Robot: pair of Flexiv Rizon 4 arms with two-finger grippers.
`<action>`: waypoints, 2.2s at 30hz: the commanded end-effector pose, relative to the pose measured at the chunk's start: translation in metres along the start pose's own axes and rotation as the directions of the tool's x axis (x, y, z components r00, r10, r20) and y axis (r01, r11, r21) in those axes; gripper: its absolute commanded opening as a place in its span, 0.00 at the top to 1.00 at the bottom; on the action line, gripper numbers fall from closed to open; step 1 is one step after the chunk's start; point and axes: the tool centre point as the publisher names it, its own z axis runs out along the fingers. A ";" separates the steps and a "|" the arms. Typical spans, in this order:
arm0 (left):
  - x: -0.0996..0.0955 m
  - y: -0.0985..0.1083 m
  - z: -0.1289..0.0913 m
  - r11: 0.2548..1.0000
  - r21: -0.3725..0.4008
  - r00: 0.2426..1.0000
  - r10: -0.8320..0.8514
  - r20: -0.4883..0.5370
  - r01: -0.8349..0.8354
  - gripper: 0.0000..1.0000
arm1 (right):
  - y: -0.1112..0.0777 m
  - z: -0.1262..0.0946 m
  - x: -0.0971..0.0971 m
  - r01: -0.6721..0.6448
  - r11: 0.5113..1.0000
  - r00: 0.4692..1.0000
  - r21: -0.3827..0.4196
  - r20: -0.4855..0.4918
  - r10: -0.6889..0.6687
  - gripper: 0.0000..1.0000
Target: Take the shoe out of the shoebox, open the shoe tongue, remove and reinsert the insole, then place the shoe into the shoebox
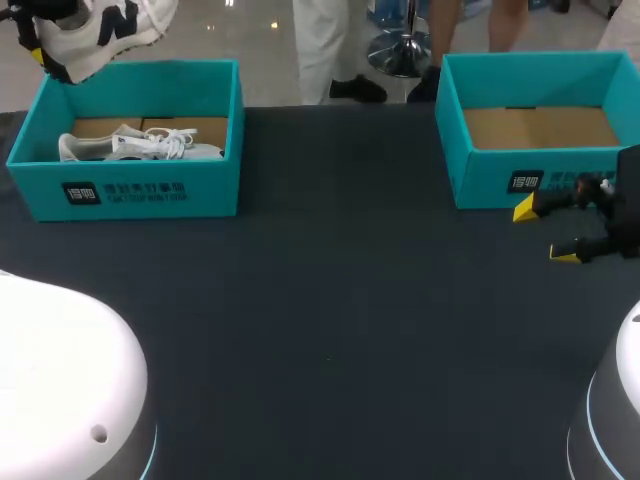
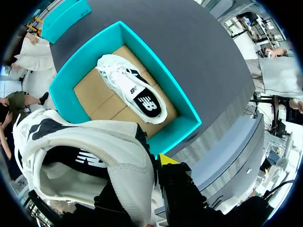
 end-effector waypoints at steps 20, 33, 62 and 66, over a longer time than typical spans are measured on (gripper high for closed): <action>-0.010 0.032 0.019 0.819 -0.029 0.819 0.570 -0.063 -0.573 1.00 | -0.001 0.000 0.000 -0.001 1.000 1.000 -0.001 0.002 0.001 0.00; -0.008 0.035 0.020 0.781 -0.036 0.782 0.622 -0.044 -0.624 1.00 | -0.001 0.000 0.000 -0.001 1.000 1.000 -0.001 0.002 0.001 0.00; -0.038 0.031 0.074 0.702 -0.026 0.701 0.709 -0.079 -0.712 1.00 | -0.001 0.000 0.000 -0.001 1.000 1.000 -0.001 0.002 0.001 0.00; -0.044 0.037 0.081 0.713 -0.017 0.712 0.698 -0.078 -0.701 1.00 | -0.001 0.000 0.000 -0.001 1.000 1.000 -0.001 0.002 0.001 0.00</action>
